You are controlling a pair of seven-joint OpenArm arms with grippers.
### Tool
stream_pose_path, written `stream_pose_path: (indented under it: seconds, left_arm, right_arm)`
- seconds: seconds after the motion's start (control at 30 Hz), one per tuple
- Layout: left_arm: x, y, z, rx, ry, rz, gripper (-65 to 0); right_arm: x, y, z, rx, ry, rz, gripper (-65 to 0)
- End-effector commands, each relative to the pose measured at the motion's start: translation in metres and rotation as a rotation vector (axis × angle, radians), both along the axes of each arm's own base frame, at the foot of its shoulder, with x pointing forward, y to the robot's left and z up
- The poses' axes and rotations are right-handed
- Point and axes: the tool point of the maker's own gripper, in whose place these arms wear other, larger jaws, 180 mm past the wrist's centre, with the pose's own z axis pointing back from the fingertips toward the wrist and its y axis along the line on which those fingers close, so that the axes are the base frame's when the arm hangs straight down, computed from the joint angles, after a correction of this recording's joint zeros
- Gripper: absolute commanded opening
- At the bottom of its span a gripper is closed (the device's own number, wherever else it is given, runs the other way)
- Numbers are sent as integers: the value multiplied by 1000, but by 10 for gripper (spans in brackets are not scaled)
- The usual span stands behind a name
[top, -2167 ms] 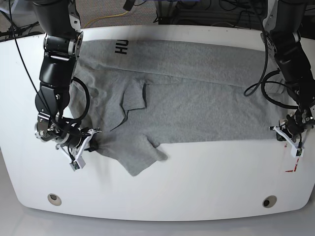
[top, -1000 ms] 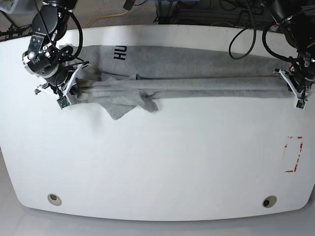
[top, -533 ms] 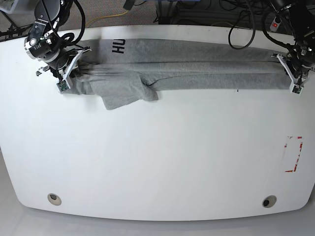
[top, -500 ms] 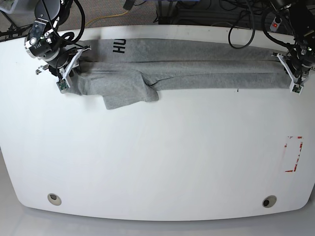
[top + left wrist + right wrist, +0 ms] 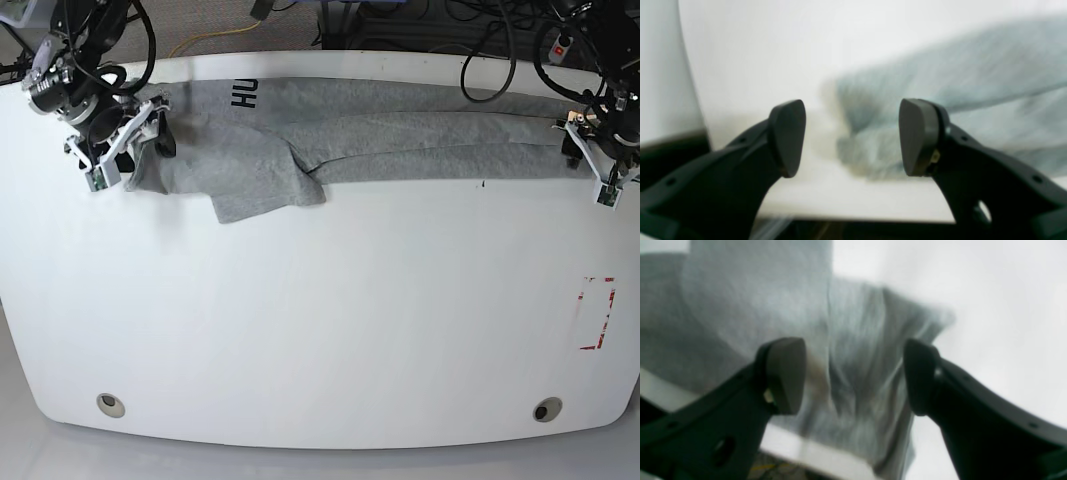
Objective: Fold the T-shirt properly
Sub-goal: 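Grasp the folded edge with the right gripper and tuck the sleeve in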
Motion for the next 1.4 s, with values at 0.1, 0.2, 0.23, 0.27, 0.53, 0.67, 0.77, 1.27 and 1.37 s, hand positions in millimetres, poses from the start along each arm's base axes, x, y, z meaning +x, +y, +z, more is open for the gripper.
stream_pose_path:
  seconds: [0.1,0.2,0.23,0.27,0.53,0.67,0.77,1.27,1.37]
  left_arm:
    - [9,-5,15,-4,-52,-31,-242]
    - [10,-18,7,-27,-40,-50,-242]
    - [10,-20,4,-30,-32,-56,-242]
    - [7,-21,-1,-24,-11,-59,-242]
    - [-11,-35,-32,-32,101,-91,-243]
    - [-18,-34,-42,-48,128,-81,-243]
    - [-20,-32,-47,-56,143,-73,-243]
    - [-21,-31,-50,-62,152,-68,-243]
    - [-21,-31,-51,-62,152,-69,-243]
  right_arm:
    - [44,30,24,39,-100,98,-216]
    - [65,39,20,102,-84,87,-216]
    - [70,39,15,122,-71,79,-216]
    - [78,37,10,149,-55,65,-216]
    - [112,37,-23,273,59,32,-225]
    - [115,54,-34,284,89,78,-262]
    - [116,64,-41,303,108,69,-273]
    - [109,91,-70,333,164,70,-274]
    - [105,95,-75,333,183,60,-349]
